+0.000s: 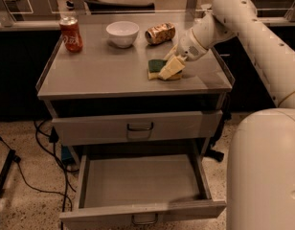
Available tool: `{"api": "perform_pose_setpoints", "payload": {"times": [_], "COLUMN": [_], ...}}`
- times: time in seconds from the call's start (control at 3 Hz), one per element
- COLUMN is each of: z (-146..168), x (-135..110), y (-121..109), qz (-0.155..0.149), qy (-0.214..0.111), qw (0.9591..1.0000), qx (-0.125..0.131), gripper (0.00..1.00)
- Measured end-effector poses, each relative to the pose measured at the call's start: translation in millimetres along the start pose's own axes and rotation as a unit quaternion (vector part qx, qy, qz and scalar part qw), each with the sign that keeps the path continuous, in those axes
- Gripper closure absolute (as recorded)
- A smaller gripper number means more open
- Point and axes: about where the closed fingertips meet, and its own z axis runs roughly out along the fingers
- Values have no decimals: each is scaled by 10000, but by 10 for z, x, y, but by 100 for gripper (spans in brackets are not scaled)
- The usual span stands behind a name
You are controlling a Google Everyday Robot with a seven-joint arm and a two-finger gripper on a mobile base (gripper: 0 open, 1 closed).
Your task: Place sponge into middle drawer
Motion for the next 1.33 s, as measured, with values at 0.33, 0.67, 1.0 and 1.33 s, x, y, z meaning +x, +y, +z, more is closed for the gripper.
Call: {"api": "perform_pose_setpoints", "payload": {"times": [0.33, 0.67, 1.0, 1.33], "z": [-132, -317, -551, -448], "x": [28, 154, 267, 417], "y": [206, 554, 1000, 1167], "qz": [-197, -234, -56, 32], "qy": [13, 18, 35, 165], "qw": [9998, 9997, 10000, 9998], "qx": [-12, -15, 37, -138], "gripper": [100, 100, 100, 100]}}
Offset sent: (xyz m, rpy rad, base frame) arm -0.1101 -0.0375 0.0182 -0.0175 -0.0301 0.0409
